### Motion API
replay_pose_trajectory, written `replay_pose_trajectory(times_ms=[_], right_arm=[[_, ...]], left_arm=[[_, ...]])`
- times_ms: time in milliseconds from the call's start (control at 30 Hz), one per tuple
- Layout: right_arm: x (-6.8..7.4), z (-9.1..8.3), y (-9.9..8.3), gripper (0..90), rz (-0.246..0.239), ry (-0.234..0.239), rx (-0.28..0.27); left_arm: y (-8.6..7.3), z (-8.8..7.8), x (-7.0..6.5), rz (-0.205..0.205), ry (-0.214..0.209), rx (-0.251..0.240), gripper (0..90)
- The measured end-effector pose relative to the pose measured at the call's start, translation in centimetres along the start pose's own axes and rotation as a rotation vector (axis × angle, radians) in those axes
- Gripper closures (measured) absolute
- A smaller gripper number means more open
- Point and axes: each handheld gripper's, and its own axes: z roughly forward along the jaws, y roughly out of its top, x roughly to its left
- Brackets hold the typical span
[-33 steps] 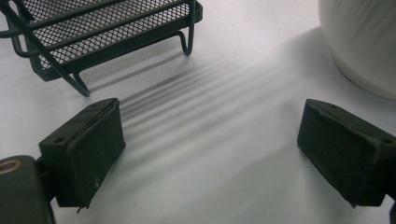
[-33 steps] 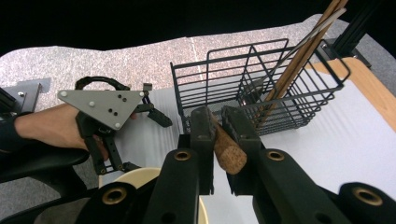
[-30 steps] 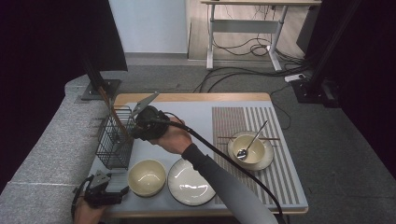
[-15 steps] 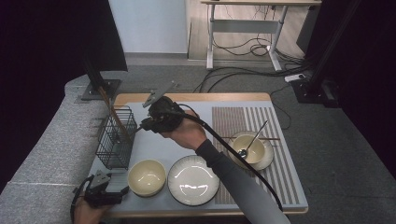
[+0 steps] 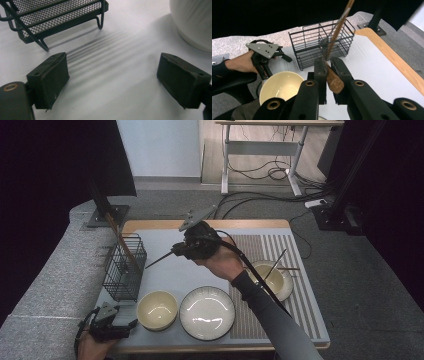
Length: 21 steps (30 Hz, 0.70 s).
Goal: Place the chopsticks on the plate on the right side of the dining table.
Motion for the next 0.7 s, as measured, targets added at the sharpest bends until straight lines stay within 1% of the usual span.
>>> replay_pose_trajectory(times_ms=[100,167,300,367,467,633,700], right_arm=[[-0.3,-0.7,-0.7,82.9,0.004,-0.011,-0.004],[-0.5,-1.1,-1.2,82.9,0.009,-0.011,-0.009],[-0.7,-1.7,-2.2,82.9,0.015,-0.02,-0.007],[-0.7,-2.0,-2.6,82.8,0.014,-0.023,-0.007],[-0.8,-2.5,-3.2,82.9,0.018,-0.033,-0.007],[-0.9,-3.1,-4.3,82.8,0.027,-0.032,-0.02],[-0.9,-3.3,-4.7,82.8,0.03,-0.033,-0.023]], left_arm=[[0.0,-0.1,0.1,-0.001,-0.001,0.003,13.7],[0.1,-0.2,0.1,-0.009,-0.006,0.009,13.9],[0.2,-0.7,0.3,-0.016,-0.011,0.002,14.0],[0.3,-1.2,0.4,-0.021,-0.019,-0.007,14.1],[0.8,-2.0,0.6,-0.018,-0.017,-0.011,14.3],[1.8,-3.8,0.9,-0.015,-0.015,-0.031,14.3],[2.3,-4.4,1.0,-0.007,-0.013,-0.032,14.3]])
